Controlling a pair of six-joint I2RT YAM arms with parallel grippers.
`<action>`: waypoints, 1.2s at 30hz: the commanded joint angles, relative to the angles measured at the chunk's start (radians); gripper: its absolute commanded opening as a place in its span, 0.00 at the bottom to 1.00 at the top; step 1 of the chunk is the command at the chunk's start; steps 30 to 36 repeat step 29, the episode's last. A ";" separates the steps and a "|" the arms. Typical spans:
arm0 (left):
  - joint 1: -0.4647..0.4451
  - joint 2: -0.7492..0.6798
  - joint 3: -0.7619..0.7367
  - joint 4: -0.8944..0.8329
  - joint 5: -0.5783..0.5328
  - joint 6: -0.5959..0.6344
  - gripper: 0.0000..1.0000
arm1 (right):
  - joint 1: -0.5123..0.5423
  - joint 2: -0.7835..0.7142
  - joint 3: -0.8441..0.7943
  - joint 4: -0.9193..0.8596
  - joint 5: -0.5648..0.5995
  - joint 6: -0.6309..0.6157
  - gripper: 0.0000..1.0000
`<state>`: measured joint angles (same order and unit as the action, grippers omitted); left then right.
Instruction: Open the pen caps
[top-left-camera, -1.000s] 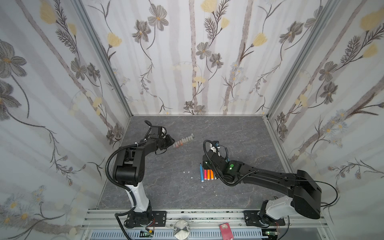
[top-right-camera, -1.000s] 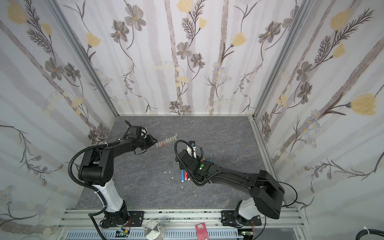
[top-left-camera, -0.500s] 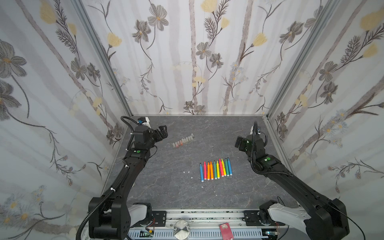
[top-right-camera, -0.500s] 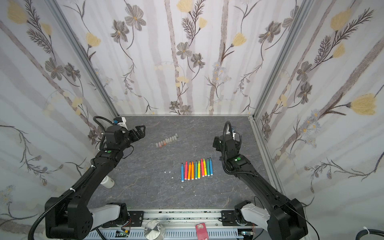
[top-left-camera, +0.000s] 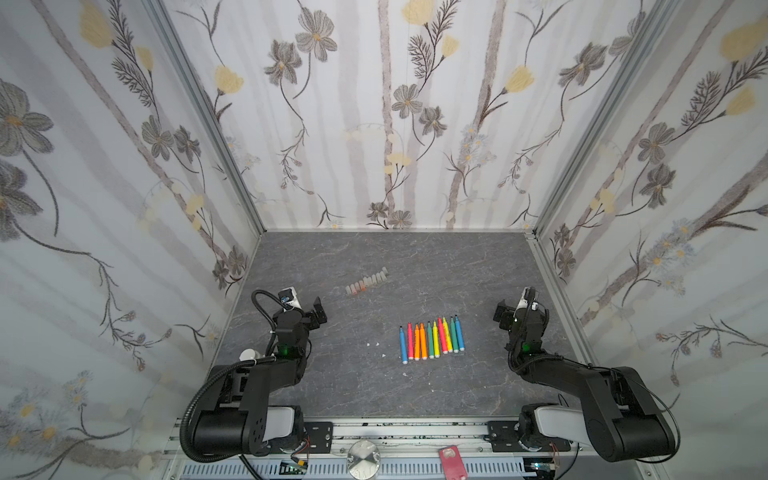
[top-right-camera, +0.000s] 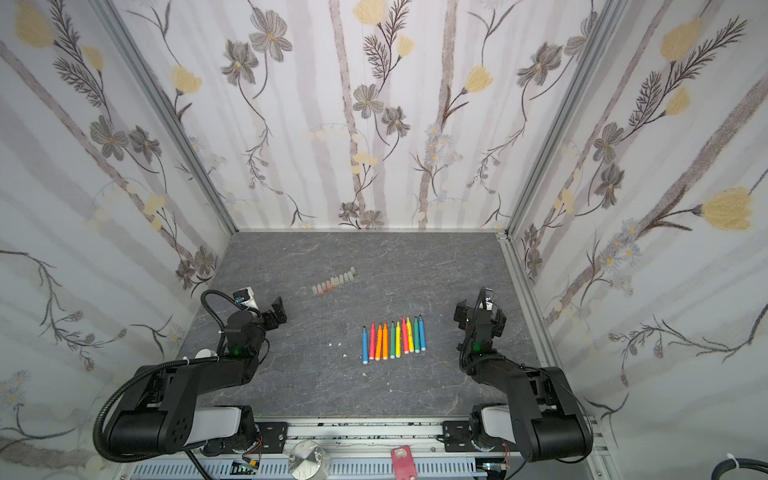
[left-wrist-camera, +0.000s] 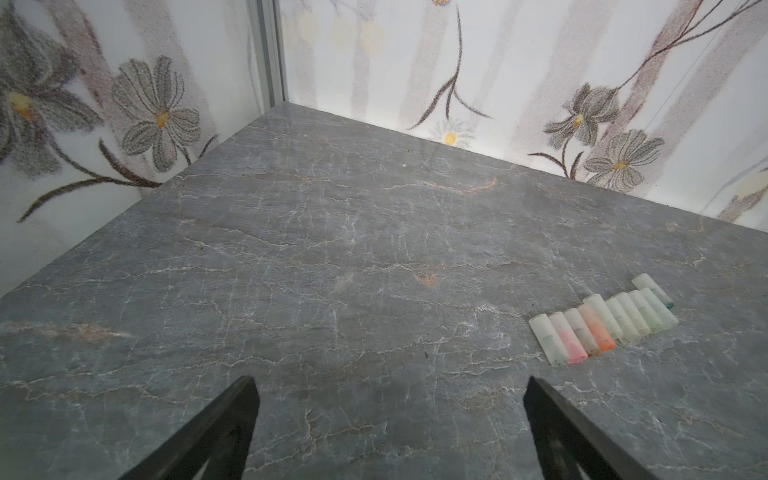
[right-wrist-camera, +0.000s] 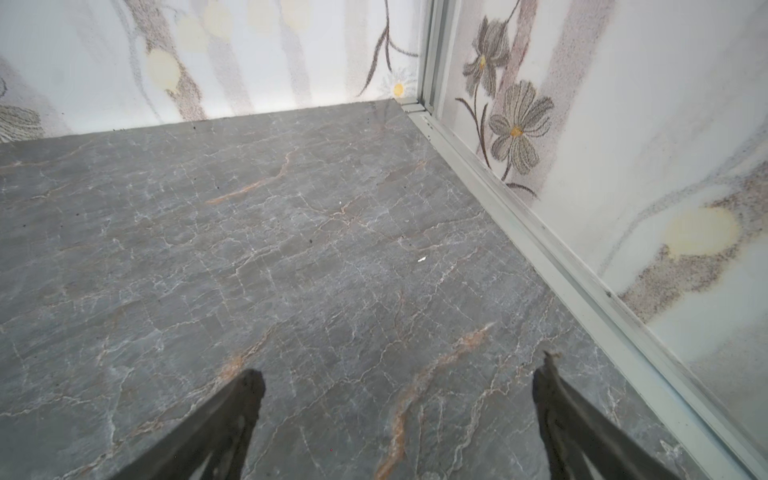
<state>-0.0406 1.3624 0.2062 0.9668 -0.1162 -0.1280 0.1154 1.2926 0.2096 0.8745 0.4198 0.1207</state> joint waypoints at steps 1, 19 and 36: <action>0.004 0.055 0.014 0.248 0.014 0.080 1.00 | -0.016 0.026 -0.044 0.321 -0.069 -0.068 1.00; 0.044 0.221 0.016 0.401 0.041 0.043 1.00 | -0.058 0.214 -0.022 0.458 -0.137 -0.057 1.00; 0.000 0.223 0.035 0.369 -0.011 0.091 1.00 | -0.057 0.214 -0.023 0.460 -0.137 -0.057 1.00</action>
